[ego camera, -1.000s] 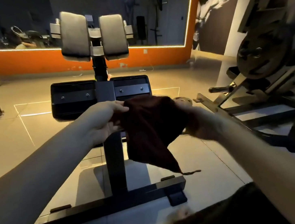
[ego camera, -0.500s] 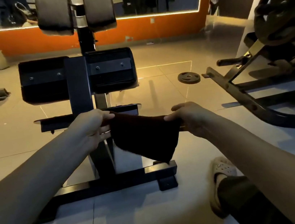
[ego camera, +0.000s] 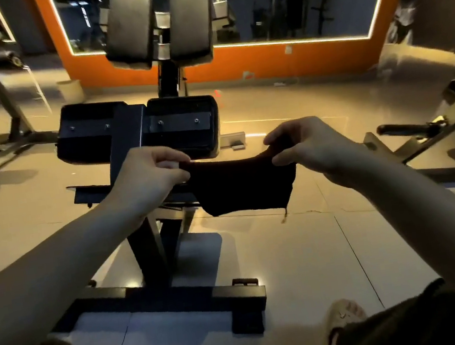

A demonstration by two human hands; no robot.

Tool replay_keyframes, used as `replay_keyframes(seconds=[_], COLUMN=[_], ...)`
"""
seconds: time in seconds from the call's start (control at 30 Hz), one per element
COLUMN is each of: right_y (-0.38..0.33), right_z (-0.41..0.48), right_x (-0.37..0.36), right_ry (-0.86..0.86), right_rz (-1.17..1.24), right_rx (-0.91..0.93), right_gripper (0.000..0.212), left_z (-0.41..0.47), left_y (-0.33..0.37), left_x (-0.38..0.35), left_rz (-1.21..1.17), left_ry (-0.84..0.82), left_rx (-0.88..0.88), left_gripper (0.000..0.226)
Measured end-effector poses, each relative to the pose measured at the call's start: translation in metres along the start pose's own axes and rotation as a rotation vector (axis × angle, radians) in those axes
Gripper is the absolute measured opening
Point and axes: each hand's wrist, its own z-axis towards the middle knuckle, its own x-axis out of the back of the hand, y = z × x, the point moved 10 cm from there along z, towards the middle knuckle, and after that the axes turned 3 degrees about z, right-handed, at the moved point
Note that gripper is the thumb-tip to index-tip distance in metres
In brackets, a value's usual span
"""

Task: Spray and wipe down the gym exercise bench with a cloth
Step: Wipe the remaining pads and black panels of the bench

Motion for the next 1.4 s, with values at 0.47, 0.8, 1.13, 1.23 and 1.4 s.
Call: replay_keyframes(seconds=[0.47, 0.8, 1.13, 1.23, 1.4], right_y=[0.025, 0.099, 0.163, 0.171, 0.175], right_z=[0.074, 0.134, 0.137, 0.158, 0.196], right_x=[0.018, 0.003, -0.014, 0.002, 0.025], right_ry=[-0.472, -0.245, -0.386, -0.350, -0.330], right_rz=[0.163, -0.091, 0.818, 0.811, 0.768], right_rx=[-0.049, -0.223, -0.497, -0.414, -0.342], right_gripper=[0.015, 0.019, 0.029, 0.029, 0.030], left_z=[0.020, 0.031, 0.101, 0.120, 0.136], left_y=[-0.005, -0.021, 0.032, 0.032, 0.023], left_x=[-0.035, -0.073, -0.175, -0.200, -0.167], left_rz=[-0.490, -0.242, 0.174, 0.157, 0.036], left_ry=[0.033, 0.296, 0.272, 0.154, 0.259], left_rx=[0.331, 0.466, 0.104, 0.103, 0.180], left_gripper=[0.019, 0.017, 0.017, 0.025, 0.030])
